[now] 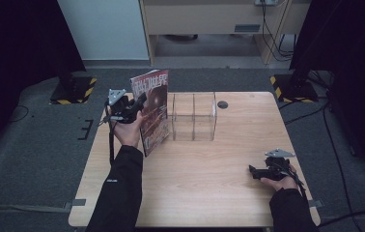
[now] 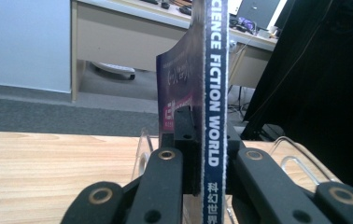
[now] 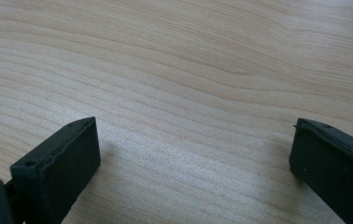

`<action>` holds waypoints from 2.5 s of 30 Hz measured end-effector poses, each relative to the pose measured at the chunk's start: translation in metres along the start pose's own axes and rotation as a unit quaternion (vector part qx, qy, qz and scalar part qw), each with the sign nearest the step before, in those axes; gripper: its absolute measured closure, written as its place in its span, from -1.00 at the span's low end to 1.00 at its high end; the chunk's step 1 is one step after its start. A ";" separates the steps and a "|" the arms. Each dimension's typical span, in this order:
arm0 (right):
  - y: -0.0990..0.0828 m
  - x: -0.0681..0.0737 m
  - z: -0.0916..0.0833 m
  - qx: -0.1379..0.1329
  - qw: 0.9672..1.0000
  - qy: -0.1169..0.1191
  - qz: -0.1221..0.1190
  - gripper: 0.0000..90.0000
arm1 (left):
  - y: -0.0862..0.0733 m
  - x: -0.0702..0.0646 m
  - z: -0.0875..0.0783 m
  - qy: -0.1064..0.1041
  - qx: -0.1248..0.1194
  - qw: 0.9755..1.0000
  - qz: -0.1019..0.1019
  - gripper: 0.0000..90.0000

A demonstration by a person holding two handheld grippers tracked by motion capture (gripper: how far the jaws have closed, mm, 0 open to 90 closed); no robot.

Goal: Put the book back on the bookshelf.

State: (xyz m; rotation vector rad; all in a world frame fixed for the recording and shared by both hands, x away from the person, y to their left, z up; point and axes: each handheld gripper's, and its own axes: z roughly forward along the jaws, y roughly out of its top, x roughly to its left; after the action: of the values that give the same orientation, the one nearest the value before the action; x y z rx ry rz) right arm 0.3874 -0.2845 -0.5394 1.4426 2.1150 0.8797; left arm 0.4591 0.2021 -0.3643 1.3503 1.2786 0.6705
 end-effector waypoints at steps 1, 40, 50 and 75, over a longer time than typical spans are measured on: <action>0.000 0.000 0.000 0.000 1.000 0.000 0.000 -0.95 | -0.002 0.000 0.000 -0.001 -0.007 1.000 -0.001 0.86; 0.000 0.002 0.000 0.001 1.000 -0.001 0.002 -0.94 | -0.048 -0.002 -0.065 -0.025 0.016 0.998 0.050 0.85; 0.000 0.003 0.000 0.000 1.000 -0.001 0.004 -0.94 | -0.061 0.001 -0.078 -0.023 0.024 0.998 0.062 0.85; 0.000 0.003 0.000 0.000 1.000 0.000 0.003 -0.95 | -0.015 0.010 -0.065 -0.026 0.078 0.996 0.036 0.80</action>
State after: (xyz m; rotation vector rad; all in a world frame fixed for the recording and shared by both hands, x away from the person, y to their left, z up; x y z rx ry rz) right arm 0.3868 -0.2818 -0.5393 1.4487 2.1125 0.8813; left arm 0.3979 0.2298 -0.3658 1.5368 1.2664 0.5900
